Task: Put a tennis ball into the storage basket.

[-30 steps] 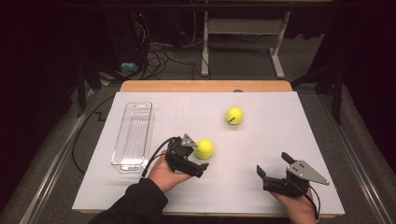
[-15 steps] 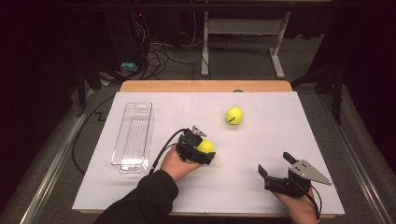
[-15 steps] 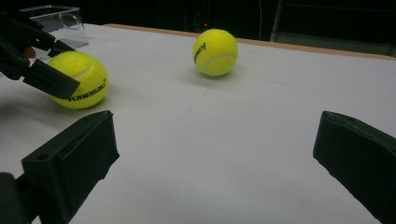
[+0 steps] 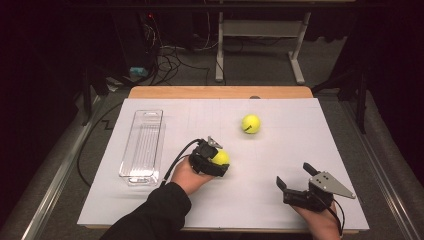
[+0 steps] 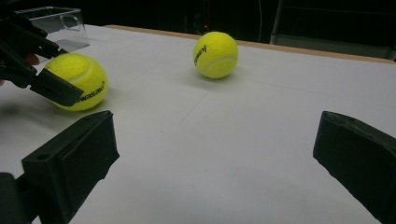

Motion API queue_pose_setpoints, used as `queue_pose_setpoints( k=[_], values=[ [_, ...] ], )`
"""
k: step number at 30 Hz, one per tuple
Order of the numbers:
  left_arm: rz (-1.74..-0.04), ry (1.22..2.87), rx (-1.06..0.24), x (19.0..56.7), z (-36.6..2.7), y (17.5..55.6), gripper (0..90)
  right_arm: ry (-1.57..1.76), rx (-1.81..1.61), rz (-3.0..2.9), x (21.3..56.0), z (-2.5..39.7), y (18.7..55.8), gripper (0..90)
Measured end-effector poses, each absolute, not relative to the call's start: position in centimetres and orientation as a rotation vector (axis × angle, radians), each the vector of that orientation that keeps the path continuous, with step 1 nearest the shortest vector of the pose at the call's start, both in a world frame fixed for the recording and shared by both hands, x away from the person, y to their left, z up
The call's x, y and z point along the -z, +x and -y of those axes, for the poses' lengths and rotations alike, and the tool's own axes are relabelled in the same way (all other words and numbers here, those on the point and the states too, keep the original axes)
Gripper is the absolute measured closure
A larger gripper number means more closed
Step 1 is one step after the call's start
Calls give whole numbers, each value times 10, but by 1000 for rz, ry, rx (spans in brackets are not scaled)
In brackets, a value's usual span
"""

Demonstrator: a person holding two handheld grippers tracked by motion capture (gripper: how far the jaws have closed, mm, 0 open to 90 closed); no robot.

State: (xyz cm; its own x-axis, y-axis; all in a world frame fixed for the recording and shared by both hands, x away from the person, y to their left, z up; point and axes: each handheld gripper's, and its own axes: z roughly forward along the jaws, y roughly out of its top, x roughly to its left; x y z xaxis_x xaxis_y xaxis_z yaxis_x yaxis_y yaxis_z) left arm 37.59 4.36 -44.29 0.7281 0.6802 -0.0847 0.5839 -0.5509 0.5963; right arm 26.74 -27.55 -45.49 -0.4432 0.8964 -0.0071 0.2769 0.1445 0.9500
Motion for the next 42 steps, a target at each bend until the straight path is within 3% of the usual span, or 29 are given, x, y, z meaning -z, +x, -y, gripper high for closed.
queue_pose_setpoints(
  k=[24, 42],
  values=[
    [-944, 2435, -136, 413, -73, 359, 269, 1115, -1302, -1823, 455, 275, 266, 0],
    [-909, 2611, -73, 403, -84, 342, 269, 1112, -1301, -1823, 454, 274, 265, 0]
  ],
)
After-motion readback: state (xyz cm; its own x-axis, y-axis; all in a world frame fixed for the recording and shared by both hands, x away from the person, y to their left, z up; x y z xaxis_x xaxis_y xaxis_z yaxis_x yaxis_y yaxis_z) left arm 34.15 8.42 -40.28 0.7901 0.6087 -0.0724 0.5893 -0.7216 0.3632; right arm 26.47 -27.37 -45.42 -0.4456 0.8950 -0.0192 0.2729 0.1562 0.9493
